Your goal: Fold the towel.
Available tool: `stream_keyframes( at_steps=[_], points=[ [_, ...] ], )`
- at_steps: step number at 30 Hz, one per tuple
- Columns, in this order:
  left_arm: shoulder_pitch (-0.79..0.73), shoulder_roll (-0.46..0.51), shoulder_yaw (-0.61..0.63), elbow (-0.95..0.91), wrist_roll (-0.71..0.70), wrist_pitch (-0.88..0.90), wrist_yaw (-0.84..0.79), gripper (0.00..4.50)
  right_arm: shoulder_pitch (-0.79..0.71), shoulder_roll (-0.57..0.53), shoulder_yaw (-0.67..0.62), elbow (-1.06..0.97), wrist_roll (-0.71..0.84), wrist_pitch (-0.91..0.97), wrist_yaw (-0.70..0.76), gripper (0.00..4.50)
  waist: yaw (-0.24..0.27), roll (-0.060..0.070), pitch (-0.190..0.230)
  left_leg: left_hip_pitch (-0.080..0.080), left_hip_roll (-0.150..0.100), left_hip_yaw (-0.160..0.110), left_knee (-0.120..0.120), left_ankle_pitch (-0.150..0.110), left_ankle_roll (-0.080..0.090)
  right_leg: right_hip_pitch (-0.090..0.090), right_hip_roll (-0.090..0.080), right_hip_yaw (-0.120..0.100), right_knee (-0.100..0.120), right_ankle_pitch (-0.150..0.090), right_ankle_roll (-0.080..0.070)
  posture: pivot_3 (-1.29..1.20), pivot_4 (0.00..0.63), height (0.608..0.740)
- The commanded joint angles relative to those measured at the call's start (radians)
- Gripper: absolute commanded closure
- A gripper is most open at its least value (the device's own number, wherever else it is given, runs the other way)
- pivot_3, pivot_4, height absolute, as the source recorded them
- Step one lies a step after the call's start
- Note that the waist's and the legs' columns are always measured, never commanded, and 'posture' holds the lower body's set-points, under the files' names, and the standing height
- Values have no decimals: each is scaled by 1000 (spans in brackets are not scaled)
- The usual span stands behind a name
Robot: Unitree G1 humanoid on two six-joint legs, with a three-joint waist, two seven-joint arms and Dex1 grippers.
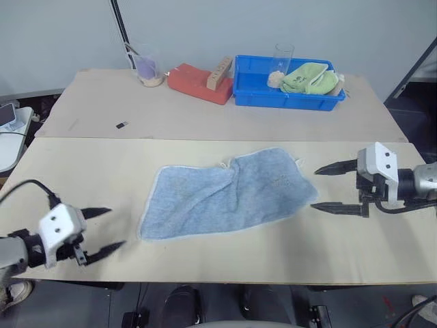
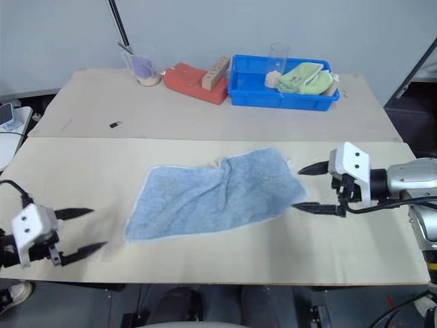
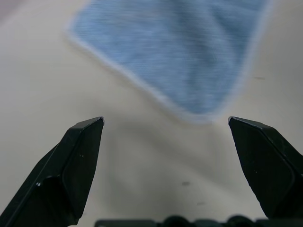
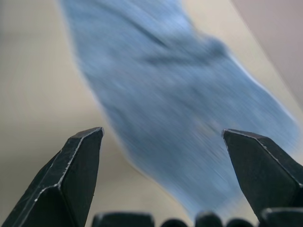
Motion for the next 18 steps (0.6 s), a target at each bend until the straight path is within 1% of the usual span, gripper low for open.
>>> stream_keyframes(
  at_steps=[1, 4, 9, 14, 17, 18],
  points=[
    [-21, 19, -63, 0, 57, -66, -11, 0, -18, -28, -40, -127, 107, 117, -5, 47, 0, 0, 0, 0, 0, 0, 0, 0, 0, 0, 0, 0, 0, 0, 0, 0, 150, 717],
    [-87, 13, -158, 60, 139, -130, 17, 0, -36, -33, -35, -185, 154, 173, -17, 47, 5, 0, 0, 0, 0, 0, 0, 0, 0, 0, -1, 0, 0, 0, 0, 0, 150, 717],
    [-200, -22, -263, 153, 217, -191, 74, 0, -51, -29, -28, -222, 176, 208, -38, 47, 10, 0, 0, 0, -1, 0, 0, 0, 0, 0, -1, 0, -1, 0, 0, 0, 150, 717],
    [-279, -45, -326, 180, 234, -174, 99, 0, -67, -31, -30, -229, 189, 229, -46, 47, 18, 1, 0, 0, -1, 0, 1, 0, 0, 1, -1, 0, 0, 1, 1, 0, 150, 717],
    [-288, -45, -338, 189, 232, -177, 99, 801, -69, -31, -33, -225, 189, 234, -45, 0, 19, 1, 0, 0, -1, 0, 1, 0, 0, 1, -1, 0, 0, 1, 1, 0, 150, 717],
    [-290, -44, -342, 191, 230, -177, 100, 1275, -70, -32, -33, -222, 185, 232, -45, 0, 19, 1, 0, 0, -1, 0, 1, 0, 0, 1, -1, 0, 0, 1, 1, 0, 150, 717]
  ],
)
